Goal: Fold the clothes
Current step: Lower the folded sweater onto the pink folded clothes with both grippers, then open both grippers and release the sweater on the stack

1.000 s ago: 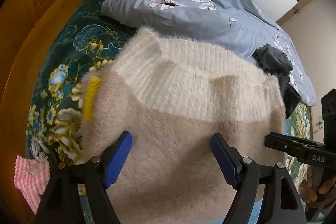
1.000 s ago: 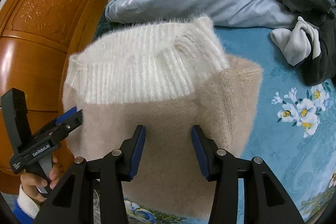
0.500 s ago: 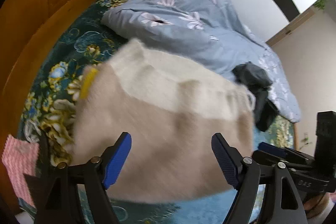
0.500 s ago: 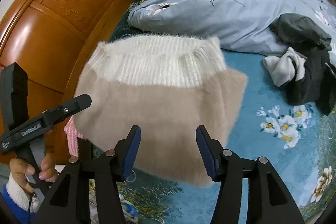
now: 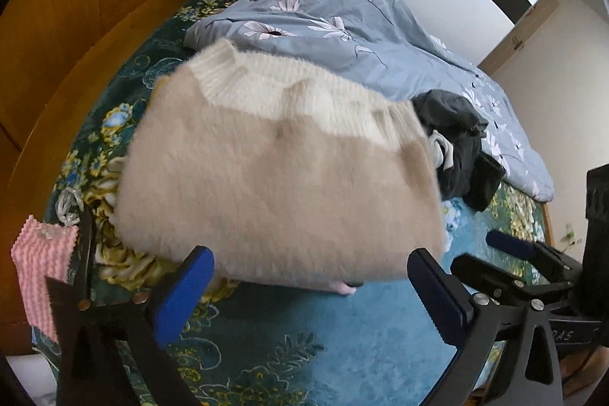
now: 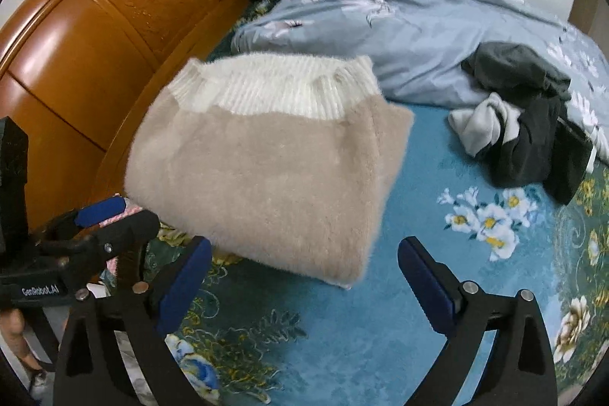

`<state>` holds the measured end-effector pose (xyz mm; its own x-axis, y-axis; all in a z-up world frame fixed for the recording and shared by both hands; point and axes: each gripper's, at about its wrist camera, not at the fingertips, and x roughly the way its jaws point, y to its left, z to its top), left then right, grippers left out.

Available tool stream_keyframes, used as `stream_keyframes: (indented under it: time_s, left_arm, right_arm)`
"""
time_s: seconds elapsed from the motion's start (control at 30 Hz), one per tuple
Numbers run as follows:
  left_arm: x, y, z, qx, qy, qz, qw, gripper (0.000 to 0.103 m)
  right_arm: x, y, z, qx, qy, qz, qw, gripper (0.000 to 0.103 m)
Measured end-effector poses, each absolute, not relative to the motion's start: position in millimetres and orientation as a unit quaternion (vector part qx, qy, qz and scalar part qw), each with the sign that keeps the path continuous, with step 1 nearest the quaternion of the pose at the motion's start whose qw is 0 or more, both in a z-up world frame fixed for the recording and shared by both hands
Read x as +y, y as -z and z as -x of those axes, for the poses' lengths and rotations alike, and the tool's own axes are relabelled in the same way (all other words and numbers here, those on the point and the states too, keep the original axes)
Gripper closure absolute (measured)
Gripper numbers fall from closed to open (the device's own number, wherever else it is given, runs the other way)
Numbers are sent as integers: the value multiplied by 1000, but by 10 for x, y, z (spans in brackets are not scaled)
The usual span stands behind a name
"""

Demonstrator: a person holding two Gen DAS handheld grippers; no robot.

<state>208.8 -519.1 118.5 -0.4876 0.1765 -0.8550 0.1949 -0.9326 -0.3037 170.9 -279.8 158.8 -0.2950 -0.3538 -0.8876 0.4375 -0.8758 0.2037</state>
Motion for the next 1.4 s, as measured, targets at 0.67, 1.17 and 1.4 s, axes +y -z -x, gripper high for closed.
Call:
stream_keyframes:
  time_s: [0.67, 1.17, 1.4]
  left_arm:
    - [-4538, -1132, -2468, 157, 856, -463, 167, 0]
    - [-4065, -803, -2268, 140, 803, -525, 245, 0]
    - [-4031, -704, -2157, 140, 780, -544, 274, 0]
  right_arm:
    - [-2090, -1532, -1896, 98, 831, -453, 306, 2]
    - [-1872, -1161, -1402, 111, 804, -457, 364, 2]
    - [-1903, -981, -1217, 113, 785, -464, 395, 2]
